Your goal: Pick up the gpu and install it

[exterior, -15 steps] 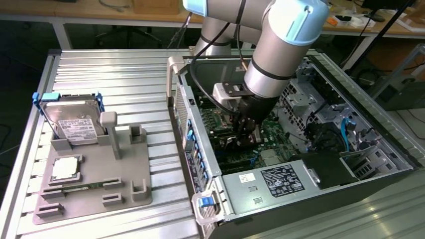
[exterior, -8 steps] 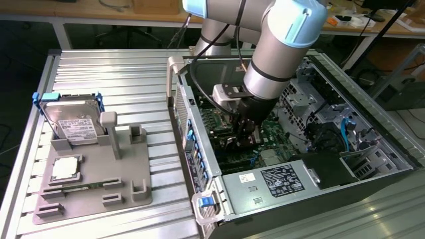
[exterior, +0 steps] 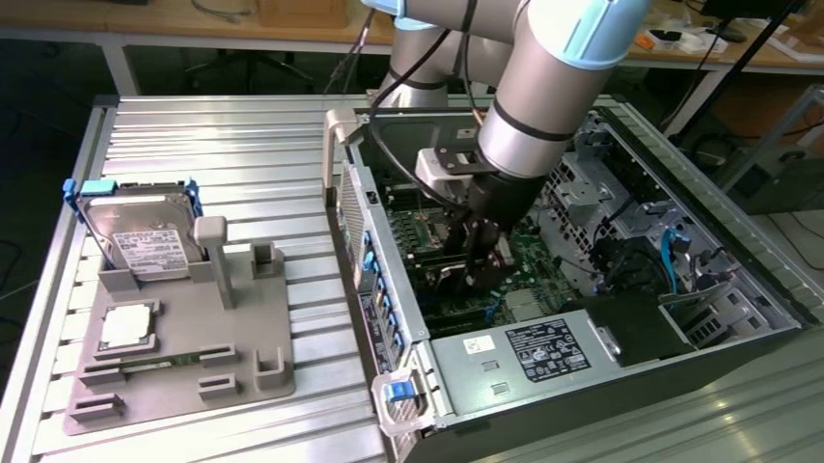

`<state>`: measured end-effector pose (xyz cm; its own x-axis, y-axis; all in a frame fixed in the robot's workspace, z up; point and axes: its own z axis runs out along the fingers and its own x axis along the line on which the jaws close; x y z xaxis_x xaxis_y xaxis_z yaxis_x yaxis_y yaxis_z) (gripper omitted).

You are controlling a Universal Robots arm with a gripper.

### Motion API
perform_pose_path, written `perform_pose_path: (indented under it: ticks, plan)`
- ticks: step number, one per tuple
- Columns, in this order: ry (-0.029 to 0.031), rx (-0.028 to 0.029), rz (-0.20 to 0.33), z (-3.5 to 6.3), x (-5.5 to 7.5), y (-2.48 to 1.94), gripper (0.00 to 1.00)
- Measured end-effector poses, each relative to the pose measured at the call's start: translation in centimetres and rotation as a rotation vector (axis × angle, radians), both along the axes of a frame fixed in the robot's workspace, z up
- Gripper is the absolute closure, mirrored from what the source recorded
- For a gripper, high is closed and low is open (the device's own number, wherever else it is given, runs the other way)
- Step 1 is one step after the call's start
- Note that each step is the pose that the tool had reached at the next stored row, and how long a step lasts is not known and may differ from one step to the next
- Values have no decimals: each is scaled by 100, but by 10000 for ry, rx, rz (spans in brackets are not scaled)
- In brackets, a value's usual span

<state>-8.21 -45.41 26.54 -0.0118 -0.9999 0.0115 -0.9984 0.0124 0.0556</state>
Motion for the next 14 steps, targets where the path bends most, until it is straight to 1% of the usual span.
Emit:
perform_pose_path:
  ticks: [3,5,12,13,14]
  plan:
    - [0,0,0,67,0,0,42]
    - [-1,1,0,94,0,0,42]
    - [0,0,0,104,0,0,42]
    - [0,0,0,104,0,0,43]
    - [0,0,1,104,0,0,49]
